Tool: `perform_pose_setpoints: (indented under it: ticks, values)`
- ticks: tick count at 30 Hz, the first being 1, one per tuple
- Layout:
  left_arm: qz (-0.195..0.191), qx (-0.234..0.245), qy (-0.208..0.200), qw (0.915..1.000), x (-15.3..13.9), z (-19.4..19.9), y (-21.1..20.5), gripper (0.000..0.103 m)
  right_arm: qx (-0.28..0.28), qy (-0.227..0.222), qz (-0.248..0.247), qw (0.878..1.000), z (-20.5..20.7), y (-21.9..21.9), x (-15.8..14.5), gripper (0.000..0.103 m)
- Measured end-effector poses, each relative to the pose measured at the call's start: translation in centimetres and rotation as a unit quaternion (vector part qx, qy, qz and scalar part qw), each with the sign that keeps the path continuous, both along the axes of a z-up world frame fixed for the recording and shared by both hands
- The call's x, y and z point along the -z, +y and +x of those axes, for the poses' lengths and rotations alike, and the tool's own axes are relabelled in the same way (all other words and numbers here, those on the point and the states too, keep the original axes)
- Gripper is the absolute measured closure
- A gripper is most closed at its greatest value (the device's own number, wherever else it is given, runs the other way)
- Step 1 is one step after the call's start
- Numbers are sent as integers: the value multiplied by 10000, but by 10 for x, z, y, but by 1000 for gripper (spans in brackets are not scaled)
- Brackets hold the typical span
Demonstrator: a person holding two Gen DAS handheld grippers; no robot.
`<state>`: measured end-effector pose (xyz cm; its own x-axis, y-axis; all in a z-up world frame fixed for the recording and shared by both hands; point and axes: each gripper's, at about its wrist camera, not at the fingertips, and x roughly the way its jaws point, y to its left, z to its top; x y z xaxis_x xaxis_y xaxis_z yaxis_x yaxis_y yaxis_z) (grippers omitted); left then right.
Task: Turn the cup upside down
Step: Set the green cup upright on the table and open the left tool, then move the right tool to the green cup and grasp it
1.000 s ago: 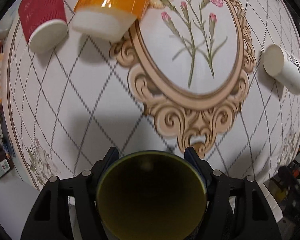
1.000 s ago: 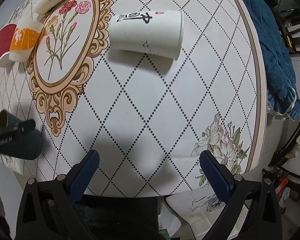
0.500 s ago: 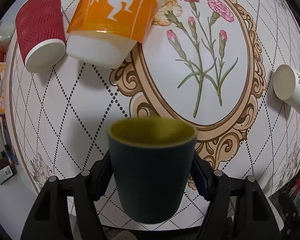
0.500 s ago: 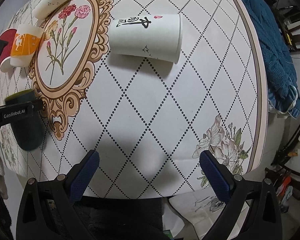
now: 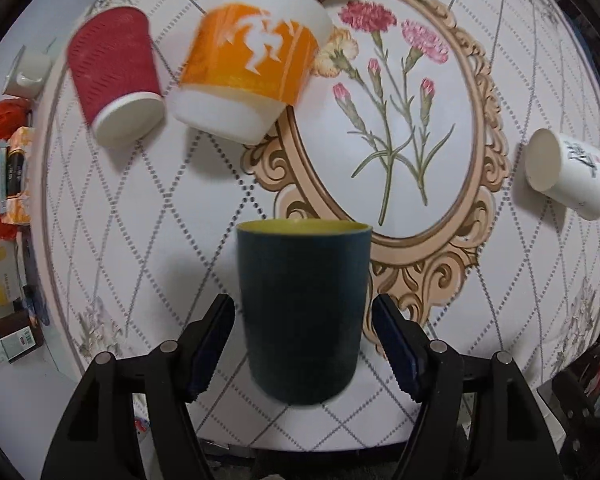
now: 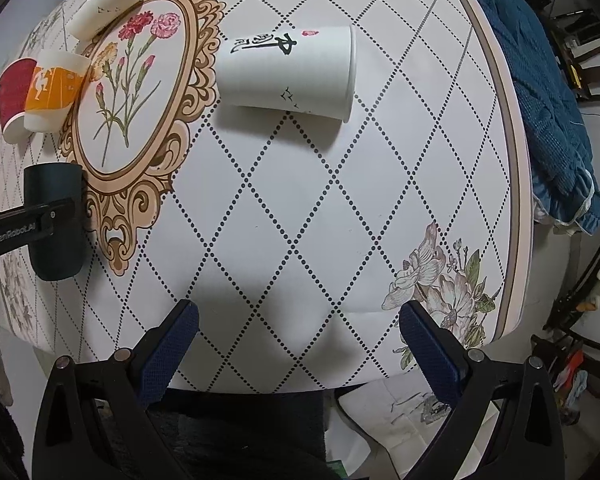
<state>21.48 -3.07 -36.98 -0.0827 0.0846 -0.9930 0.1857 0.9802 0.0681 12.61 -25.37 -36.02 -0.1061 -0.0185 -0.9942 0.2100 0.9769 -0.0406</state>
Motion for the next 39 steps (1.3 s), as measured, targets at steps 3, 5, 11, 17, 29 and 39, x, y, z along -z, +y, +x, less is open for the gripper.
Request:
perform_pose_setpoints:
  ticks: [3, 5, 11, 17, 29, 39]
  values:
    - [-61, -74, -254, 9996, -38, -12, 11, 33, 27, -95, 17, 9999, -2, 3, -9, 1]
    - [-139, -129, -486, 9986, -62, -22, 20, 33, 20, -273, -7, 9996, -5, 7, -23, 1]
    - [-40, -190, -1080, 9940, -124, -57, 51, 33, -28, -897, 129, 9959, -22, 35, -74, 1]
    - [6, -255, -1431, 9894, -152, -91, 80, 33, -173, -1445, 289, 9889, -38, 81, -123, 1]
    - [-9, -584, -1622, 9850, -178, -130, 131, 33, -473, -1885, 484, 9797, -72, 153, -173, 1]
    - [124, -1121, -1706, 9789, -164, -120, 155, 5, -895, -1708, 612, 9793, -58, 175, -168, 1]
